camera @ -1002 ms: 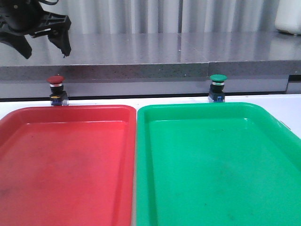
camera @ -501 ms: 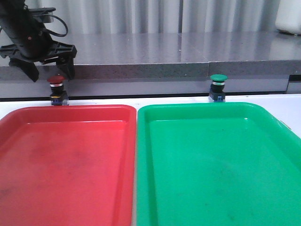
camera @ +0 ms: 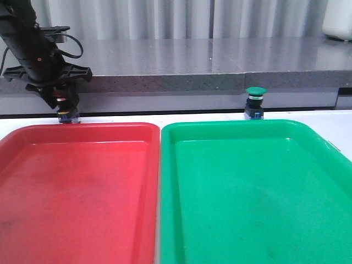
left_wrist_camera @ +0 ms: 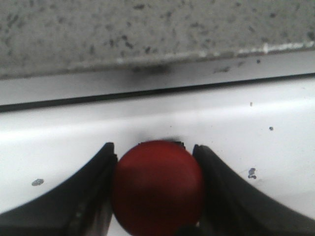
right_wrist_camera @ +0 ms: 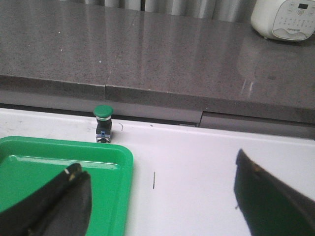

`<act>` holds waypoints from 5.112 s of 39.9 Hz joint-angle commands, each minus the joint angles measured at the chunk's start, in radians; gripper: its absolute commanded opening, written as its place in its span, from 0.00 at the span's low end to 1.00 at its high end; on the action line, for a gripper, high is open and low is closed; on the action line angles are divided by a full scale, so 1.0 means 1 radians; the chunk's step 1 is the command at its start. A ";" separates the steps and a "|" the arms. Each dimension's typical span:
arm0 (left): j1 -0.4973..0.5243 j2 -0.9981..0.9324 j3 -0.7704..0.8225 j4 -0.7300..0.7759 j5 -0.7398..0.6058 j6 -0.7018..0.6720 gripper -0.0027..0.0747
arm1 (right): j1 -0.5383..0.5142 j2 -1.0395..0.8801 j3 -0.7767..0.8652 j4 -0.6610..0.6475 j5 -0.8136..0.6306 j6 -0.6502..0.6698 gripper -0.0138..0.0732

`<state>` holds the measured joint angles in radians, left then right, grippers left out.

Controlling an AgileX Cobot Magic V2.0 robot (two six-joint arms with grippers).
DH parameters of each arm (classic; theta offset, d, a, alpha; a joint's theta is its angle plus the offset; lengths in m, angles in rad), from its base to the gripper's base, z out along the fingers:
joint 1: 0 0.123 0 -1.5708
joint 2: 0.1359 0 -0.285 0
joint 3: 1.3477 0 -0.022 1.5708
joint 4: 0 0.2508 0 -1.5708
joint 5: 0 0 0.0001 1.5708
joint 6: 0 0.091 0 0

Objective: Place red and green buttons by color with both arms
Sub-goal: 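Move the left gripper down over the red-capped button, then close the left gripper on the red-capped button, then carry the red button into the red tray and lower it, then open the left gripper and lift it away from the button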

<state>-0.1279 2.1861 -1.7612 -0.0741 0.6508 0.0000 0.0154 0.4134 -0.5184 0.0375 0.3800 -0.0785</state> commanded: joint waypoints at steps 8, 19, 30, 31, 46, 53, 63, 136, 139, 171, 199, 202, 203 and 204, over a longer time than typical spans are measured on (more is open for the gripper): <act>0.000 -0.120 -0.033 -0.004 0.022 -0.007 0.11 | -0.005 0.014 -0.036 0.007 -0.076 -0.004 0.86; 0.000 -0.308 0.025 -0.004 0.064 -0.007 0.11 | -0.005 0.014 -0.036 0.007 -0.076 -0.004 0.86; -0.083 -0.547 0.393 -0.004 -0.078 -0.007 0.11 | -0.005 0.014 -0.036 0.007 -0.076 -0.004 0.86; -0.097 -0.570 0.436 -0.004 -0.097 -0.007 0.11 | -0.005 0.014 -0.036 0.007 -0.076 -0.004 0.86; -0.238 -0.637 0.755 -0.044 -0.170 -0.009 0.11 | -0.005 0.014 -0.036 0.007 -0.076 -0.004 0.86; -0.271 -0.635 0.807 -0.049 -0.175 -0.017 0.12 | -0.005 0.014 -0.036 0.007 -0.076 -0.004 0.86; -0.273 -0.629 0.835 -0.049 -0.214 -0.017 0.12 | -0.005 0.014 -0.036 0.007 -0.076 -0.004 0.86; -0.273 -0.629 0.835 -0.067 -0.137 -0.017 0.79 | -0.005 0.014 -0.036 0.007 -0.076 -0.004 0.86; -0.273 -0.629 0.833 -0.075 -0.138 -0.017 0.79 | -0.005 0.014 -0.036 0.007 -0.076 -0.004 0.86; -0.257 -0.772 0.640 0.032 0.007 -0.008 0.01 | -0.005 0.014 -0.036 0.007 -0.076 -0.004 0.86; 0.074 -1.378 1.075 0.005 -0.302 -0.068 0.01 | -0.005 0.014 -0.036 0.007 -0.076 -0.004 0.86; 0.074 -1.463 1.135 0.005 -0.329 -0.068 0.01 | -0.005 0.014 -0.036 0.007 -0.076 -0.004 0.86; 0.074 -1.496 1.160 0.005 -0.337 -0.068 0.01 | -0.005 0.014 -0.036 0.007 -0.076 -0.004 0.86; 0.074 -1.528 1.177 0.005 -0.340 -0.068 0.01 | -0.005 0.014 -0.036 0.007 -0.076 -0.004 0.86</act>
<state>-0.0547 0.7368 -0.6045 -0.0593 0.4083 -0.0557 0.0154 0.4134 -0.5184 0.0375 0.3800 -0.0785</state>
